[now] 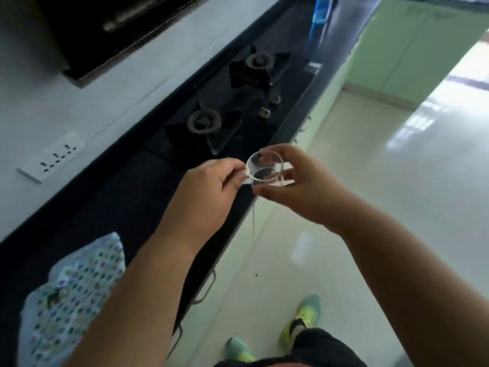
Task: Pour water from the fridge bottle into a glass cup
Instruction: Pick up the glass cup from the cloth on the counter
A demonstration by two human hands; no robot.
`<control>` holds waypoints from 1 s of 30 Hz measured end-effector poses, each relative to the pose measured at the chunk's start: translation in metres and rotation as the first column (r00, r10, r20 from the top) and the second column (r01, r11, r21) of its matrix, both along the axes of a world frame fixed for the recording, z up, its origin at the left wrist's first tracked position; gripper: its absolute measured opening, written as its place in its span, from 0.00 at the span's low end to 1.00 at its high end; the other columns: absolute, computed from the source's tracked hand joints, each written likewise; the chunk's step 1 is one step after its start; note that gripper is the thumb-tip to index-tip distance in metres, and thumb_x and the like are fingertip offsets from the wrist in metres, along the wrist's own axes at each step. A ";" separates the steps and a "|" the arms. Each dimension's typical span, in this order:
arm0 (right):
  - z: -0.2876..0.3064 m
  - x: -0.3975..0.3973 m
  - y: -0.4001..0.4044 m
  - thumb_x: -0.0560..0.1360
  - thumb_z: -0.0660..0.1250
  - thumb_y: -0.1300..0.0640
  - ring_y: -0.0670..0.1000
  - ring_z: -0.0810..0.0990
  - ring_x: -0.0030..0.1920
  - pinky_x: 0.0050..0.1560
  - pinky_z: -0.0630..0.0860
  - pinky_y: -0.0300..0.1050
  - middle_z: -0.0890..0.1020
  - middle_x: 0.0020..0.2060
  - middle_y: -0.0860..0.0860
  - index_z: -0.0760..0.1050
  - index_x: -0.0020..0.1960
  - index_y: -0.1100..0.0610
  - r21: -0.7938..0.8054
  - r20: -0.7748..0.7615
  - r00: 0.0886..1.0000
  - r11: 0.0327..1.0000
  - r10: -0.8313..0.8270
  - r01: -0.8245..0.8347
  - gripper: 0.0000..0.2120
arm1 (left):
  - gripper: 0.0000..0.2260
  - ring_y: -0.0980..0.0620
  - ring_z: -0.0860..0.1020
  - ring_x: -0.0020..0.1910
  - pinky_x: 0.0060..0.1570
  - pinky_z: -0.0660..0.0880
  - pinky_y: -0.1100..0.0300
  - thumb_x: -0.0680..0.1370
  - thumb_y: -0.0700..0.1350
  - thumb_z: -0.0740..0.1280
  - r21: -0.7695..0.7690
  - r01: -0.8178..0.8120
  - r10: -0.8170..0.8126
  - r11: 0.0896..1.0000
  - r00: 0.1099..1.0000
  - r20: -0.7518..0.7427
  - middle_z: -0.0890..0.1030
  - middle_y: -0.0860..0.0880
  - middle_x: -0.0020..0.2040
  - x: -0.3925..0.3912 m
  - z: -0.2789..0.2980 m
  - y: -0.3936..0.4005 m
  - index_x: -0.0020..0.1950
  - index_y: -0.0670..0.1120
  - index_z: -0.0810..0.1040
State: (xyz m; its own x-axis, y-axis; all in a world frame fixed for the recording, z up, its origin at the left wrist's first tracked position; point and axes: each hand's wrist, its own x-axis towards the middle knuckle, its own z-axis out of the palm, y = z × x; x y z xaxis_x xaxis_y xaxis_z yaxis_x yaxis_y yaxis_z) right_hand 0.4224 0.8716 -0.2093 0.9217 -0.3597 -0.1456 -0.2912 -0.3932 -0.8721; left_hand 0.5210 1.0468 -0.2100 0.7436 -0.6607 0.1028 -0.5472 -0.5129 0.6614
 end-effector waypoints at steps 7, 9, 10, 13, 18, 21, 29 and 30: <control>0.027 -0.071 -0.117 0.72 0.80 0.50 0.41 0.83 0.53 0.58 0.83 0.46 0.79 0.59 0.37 0.73 0.67 0.42 -0.048 0.040 0.976 0.976 -0.212 0.214 0.27 | 0.09 0.63 0.81 0.50 0.47 0.73 0.77 0.84 0.51 0.67 -0.013 0.214 -0.213 0.977 0.976 0.032 0.83 0.57 0.53 -0.034 0.027 -0.144 0.62 0.53 0.83; 0.033 -0.089 -0.148 0.72 0.80 0.50 0.41 0.82 0.52 0.58 0.83 0.46 0.79 0.60 0.36 0.73 0.68 0.43 -0.055 0.045 0.965 0.964 -0.257 0.259 0.28 | 0.09 0.63 0.81 0.48 0.47 0.73 0.77 0.84 0.50 0.67 -0.017 0.262 -0.262 0.965 0.964 0.040 0.83 0.57 0.53 -0.044 0.034 -0.182 0.61 0.52 0.84; 0.036 -0.097 -0.162 0.72 0.80 0.50 0.41 0.83 0.53 0.59 0.83 0.47 0.79 0.60 0.37 0.73 0.68 0.43 -0.055 0.049 0.961 0.960 -0.272 0.275 0.28 | 0.09 0.62 0.81 0.48 0.47 0.74 0.75 0.83 0.50 0.67 -0.024 0.283 -0.282 0.959 0.959 0.041 0.84 0.57 0.53 -0.049 0.038 -0.199 0.61 0.52 0.84; 0.045 -0.118 -0.204 0.72 0.80 0.50 0.43 0.83 0.54 0.59 0.83 0.51 0.79 0.61 0.38 0.72 0.69 0.44 -0.052 0.066 0.943 0.942 -0.328 0.331 0.29 | 0.10 0.62 0.82 0.49 0.49 0.77 0.71 0.83 0.49 0.67 -0.040 0.332 -0.330 0.942 0.943 0.054 0.84 0.56 0.53 -0.064 0.047 -0.251 0.63 0.51 0.83; 0.056 -0.147 -0.265 0.72 0.80 0.51 0.45 0.83 0.55 0.59 0.84 0.53 0.80 0.63 0.42 0.72 0.70 0.45 -0.056 0.072 0.924 0.923 -0.376 0.380 0.29 | 0.10 0.61 0.82 0.48 0.49 0.78 0.69 0.83 0.49 0.67 -0.054 0.380 -0.377 0.923 0.924 0.065 0.84 0.55 0.52 -0.086 0.055 -0.320 0.62 0.50 0.84; 0.058 -0.162 -0.297 0.72 0.80 0.51 0.45 0.83 0.55 0.57 0.84 0.52 0.80 0.63 0.42 0.73 0.70 0.45 -0.050 0.067 0.906 0.906 -0.417 0.421 0.29 | 0.10 0.58 0.83 0.49 0.52 0.81 0.63 0.83 0.49 0.68 -0.039 0.422 -0.419 0.906 0.905 0.066 0.85 0.54 0.52 -0.094 0.056 -0.360 0.62 0.50 0.84; 0.043 -0.183 -0.391 0.73 0.79 0.50 0.42 0.83 0.53 0.57 0.83 0.48 0.79 0.63 0.40 0.72 0.71 0.45 -0.055 0.026 0.843 0.842 -0.537 0.537 0.30 | 0.10 0.56 0.83 0.47 0.52 0.83 0.55 0.83 0.50 0.68 0.016 0.573 -0.572 0.820 0.816 0.084 0.85 0.53 0.50 -0.096 0.038 -0.480 0.62 0.51 0.83; 0.041 -0.182 -0.405 0.72 0.79 0.50 0.42 0.83 0.53 0.55 0.84 0.47 0.79 0.63 0.39 0.72 0.71 0.44 -0.056 0.019 0.837 0.836 -0.546 0.547 0.30 | 0.09 0.55 0.83 0.47 0.51 0.83 0.54 0.83 0.50 0.68 0.014 0.586 -0.585 0.810 0.806 0.087 0.86 0.52 0.50 -0.093 0.035 -0.497 0.62 0.51 0.83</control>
